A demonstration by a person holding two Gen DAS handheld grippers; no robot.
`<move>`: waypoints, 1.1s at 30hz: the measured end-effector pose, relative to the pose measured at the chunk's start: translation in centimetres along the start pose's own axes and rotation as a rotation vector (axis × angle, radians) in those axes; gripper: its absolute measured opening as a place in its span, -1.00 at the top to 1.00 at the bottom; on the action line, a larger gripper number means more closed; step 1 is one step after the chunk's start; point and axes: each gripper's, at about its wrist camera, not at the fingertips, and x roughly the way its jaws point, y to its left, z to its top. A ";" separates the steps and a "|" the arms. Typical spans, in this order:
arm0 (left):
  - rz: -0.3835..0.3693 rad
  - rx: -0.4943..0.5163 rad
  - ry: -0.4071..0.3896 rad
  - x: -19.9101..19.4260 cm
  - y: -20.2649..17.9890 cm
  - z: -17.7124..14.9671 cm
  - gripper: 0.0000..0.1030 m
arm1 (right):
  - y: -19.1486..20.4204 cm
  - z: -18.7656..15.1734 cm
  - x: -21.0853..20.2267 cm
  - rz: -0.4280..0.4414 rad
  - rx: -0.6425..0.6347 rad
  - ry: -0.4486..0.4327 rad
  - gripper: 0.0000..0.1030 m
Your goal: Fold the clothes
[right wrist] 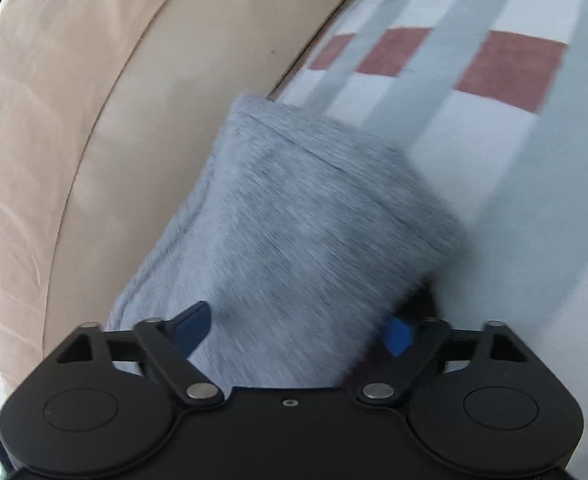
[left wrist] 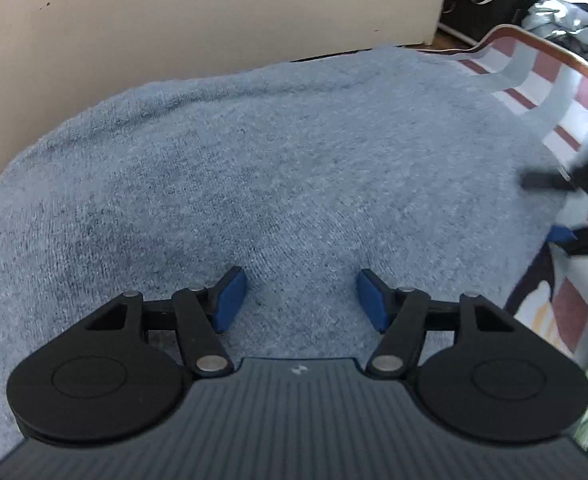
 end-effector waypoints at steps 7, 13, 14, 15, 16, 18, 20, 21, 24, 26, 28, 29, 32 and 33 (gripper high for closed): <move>-0.005 -0.089 -0.016 -1.8 0.7 -0.1 -0.17 | 3.1 1.5 3.2 -0.062 -0.092 -0.085 0.16; 0.139 -0.044 -0.142 -6.2 3.2 -0.2 -0.19 | 11.0 1.0 -0.4 -0.063 -0.474 -0.175 0.32; 0.116 -0.088 -0.112 -5.7 4.6 -0.2 -0.20 | 12.3 0.9 -0.8 -0.054 -0.522 -0.186 0.32; 0.093 -0.132 -0.082 -5.2 6.0 -0.3 -0.20 | 13.7 0.5 -0.9 -0.039 -0.590 -0.193 0.33; 0.070 -0.177 -0.052 -4.7 7.4 -0.3 -0.20 | 15.2 0.1 -0.9 -0.024 -0.658 -0.200 0.33; 0.024 -0.265 0.008 -3.6 10.2 -0.4 -0.20 | 18.3 -0.5 -0.7 0.006 -0.761 -0.195 0.34; 0.018 -0.260 -0.005 -3.3 11.1 -1.1 -0.20 | 21.2 -0.9 -0.8 0.053 -0.821 -0.186 0.36; 0.022 -0.236 -0.027 -3.4 11.0 -1.6 -0.20 | 22.7 -1.1 -0.9 0.083 -0.842 -0.181 0.36; -0.002 -0.190 -0.077 -5.6 10.8 -2.6 -0.19 | 28.1 -2.9 -0.9 0.068 -1.012 -0.205 0.37; -0.060 -0.209 -0.150 -8.7 11.8 -4.2 -0.20 | 32.2 -5.4 -0.3 0.072 -1.140 -0.180 0.37; -0.094 -0.276 -0.165 -10.8 13.5 -6.2 -0.20 | 35.3 -8.2 1.4 0.138 -1.253 -0.113 0.37; -0.092 -0.314 -0.159 -11.6 14.4 -7.3 -0.20 | 36.5 -9.7 2.4 0.170 -1.312 -0.075 0.37; -0.076 -0.458 -0.112 -12.5 17.7 -11.0 -0.19 | 38.1 -15.1 6.0 0.228 -1.489 0.058 0.37; -0.079 -0.511 -0.110 -12.7 18.6 -12.2 -0.17 | 37.8 -17.1 7.4 0.229 -1.520 0.130 0.37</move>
